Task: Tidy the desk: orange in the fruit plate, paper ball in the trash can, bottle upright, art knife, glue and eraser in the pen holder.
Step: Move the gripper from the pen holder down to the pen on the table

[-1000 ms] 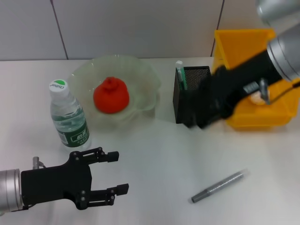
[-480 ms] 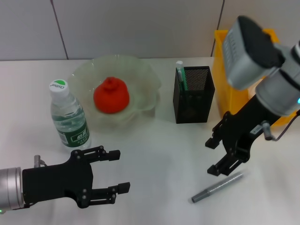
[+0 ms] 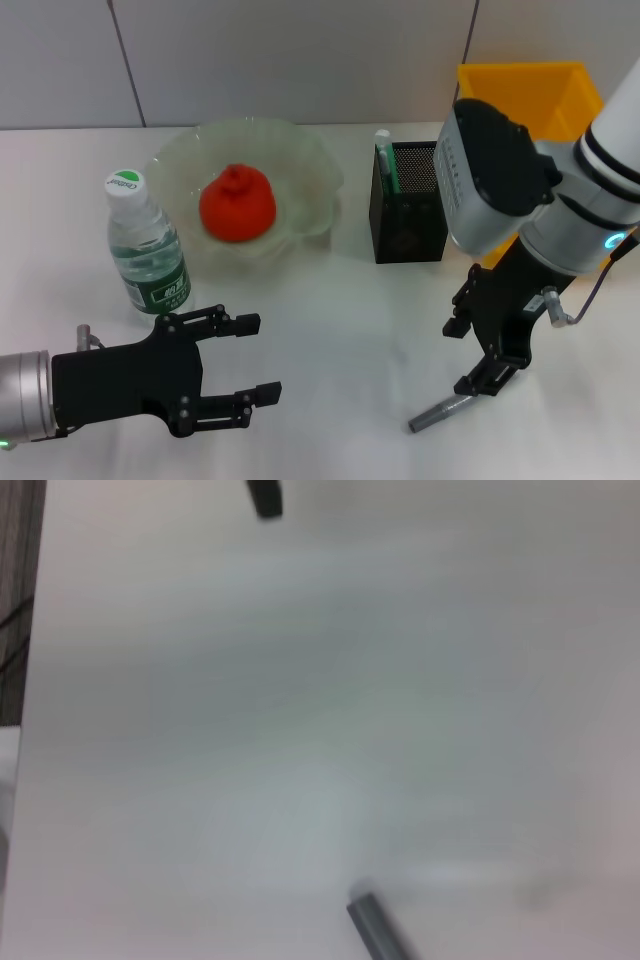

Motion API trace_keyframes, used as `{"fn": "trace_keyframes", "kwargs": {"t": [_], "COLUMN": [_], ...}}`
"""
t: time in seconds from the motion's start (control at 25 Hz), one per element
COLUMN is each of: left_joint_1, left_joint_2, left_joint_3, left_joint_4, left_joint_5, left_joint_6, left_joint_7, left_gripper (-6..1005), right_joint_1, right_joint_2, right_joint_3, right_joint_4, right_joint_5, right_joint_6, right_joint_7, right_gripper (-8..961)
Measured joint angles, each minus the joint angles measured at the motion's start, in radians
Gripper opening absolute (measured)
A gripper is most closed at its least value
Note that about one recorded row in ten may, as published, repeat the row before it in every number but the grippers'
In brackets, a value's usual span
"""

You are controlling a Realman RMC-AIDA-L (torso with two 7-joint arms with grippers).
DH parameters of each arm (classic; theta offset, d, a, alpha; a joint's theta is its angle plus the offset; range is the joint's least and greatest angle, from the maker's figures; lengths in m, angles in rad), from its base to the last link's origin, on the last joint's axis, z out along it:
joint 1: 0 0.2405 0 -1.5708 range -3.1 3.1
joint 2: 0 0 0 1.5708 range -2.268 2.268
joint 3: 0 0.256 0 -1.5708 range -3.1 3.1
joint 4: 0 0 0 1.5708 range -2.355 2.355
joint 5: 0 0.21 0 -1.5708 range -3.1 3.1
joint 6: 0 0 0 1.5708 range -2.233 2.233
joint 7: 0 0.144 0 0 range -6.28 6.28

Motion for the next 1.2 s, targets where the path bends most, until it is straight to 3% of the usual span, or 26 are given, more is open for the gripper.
{"fn": "trace_keyframes", "kwargs": {"t": [0.52,0.88,1.2], "left_joint_1": [0.0,0.005,0.007], "left_joint_2": [0.0,-0.005,-0.006], "left_joint_3": [-0.03,-0.041,-0.042], "left_joint_4": [0.0,0.0,0.0], "left_joint_5": [-0.006,-0.013,-0.013], "left_joint_6": [0.005,0.006,0.012], "left_joint_7": [-0.015,-0.015,-0.03], "left_gripper": [781,780,779], "right_joint_1": [0.02,0.051,0.054], "right_joint_2": [0.0,0.002,0.006], "right_joint_3": [-0.03,-0.05,-0.094], "right_joint_4": [0.058,0.125,0.163], "right_joint_5": [-0.122,-0.124,-0.118], "right_joint_6": [-0.002,0.028,0.076], "right_joint_7": [-0.014,-0.086,-0.15], "right_gripper": [669,566,572]}}
